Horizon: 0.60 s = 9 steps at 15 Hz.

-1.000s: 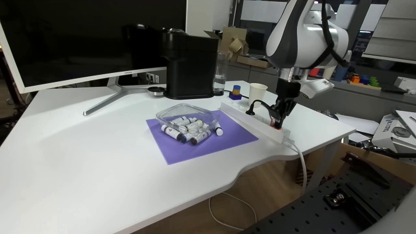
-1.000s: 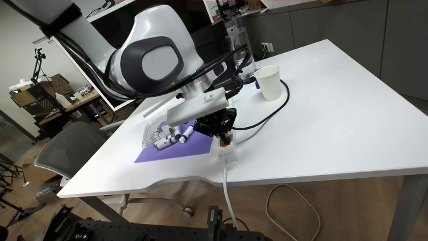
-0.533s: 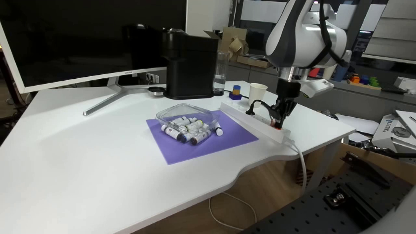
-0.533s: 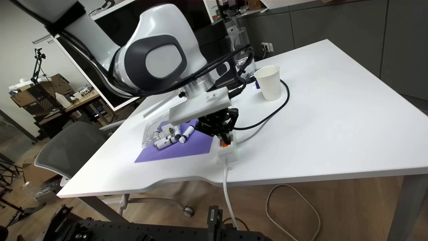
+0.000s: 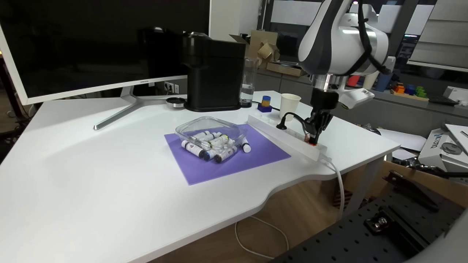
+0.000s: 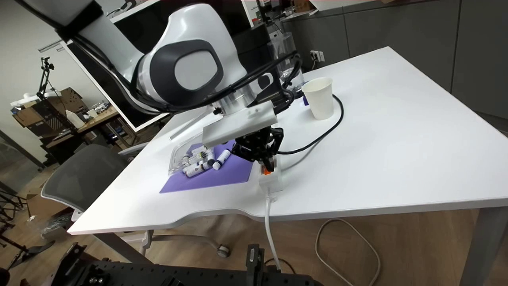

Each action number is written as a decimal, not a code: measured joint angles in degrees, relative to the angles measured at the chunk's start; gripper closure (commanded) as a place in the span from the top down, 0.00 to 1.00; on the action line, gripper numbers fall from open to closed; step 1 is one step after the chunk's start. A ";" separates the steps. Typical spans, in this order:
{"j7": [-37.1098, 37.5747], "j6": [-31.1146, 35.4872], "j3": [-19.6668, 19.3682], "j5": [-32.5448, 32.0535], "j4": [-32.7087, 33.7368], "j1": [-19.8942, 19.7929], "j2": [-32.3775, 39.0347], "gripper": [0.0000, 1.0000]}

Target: Switch on the extension cord

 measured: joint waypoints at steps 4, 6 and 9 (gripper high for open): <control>-4.31 -2.14 2.11 3.70 -0.23 -1.71 -0.92 0.00; -7.53 -3.03 3.71 6.77 -0.96 -2.70 -3.13 0.00; -12.25 -3.89 4.91 11.66 -3.00 -2.88 -9.18 0.32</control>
